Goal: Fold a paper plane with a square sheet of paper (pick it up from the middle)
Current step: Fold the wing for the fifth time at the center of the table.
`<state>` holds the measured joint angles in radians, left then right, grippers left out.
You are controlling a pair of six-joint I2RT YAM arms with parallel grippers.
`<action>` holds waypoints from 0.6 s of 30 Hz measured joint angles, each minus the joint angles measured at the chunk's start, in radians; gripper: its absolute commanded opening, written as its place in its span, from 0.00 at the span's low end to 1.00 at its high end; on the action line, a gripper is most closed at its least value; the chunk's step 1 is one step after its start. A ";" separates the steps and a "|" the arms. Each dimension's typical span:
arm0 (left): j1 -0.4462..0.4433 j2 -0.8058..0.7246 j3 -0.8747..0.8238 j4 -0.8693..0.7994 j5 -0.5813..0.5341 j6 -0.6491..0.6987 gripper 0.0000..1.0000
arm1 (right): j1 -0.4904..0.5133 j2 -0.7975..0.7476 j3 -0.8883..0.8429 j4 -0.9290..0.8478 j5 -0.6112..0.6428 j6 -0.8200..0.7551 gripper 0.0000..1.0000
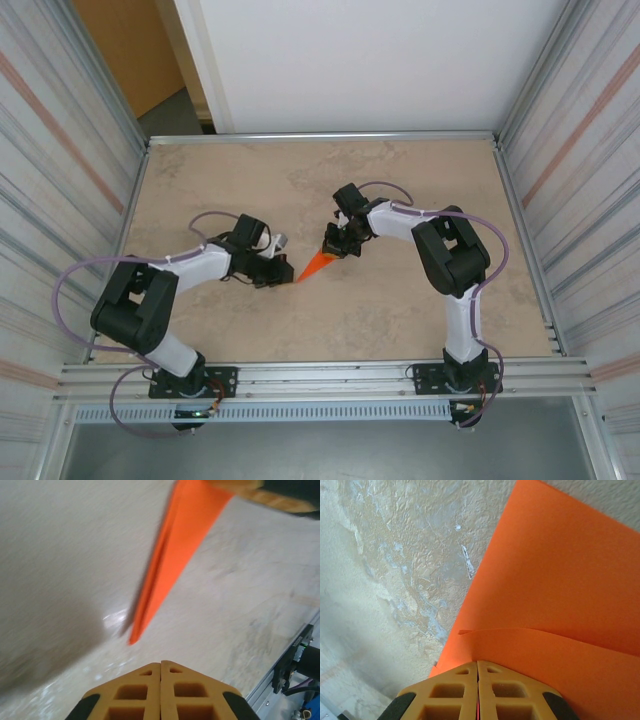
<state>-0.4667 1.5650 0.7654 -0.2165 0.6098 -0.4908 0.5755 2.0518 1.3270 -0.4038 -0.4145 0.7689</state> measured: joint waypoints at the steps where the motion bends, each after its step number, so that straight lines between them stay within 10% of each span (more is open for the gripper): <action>1: -0.015 0.013 0.017 0.023 0.001 -0.011 0.06 | 0.000 0.000 0.000 0.000 -0.002 0.000 0.07; 18: -0.055 0.306 0.182 0.182 0.009 -0.140 0.02 | -0.006 -0.001 -0.003 0.014 -0.032 -0.015 0.07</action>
<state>-0.5213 1.8713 0.9478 -0.0349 0.6189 -0.6312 0.5690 2.0506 1.3235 -0.3893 -0.4461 0.7540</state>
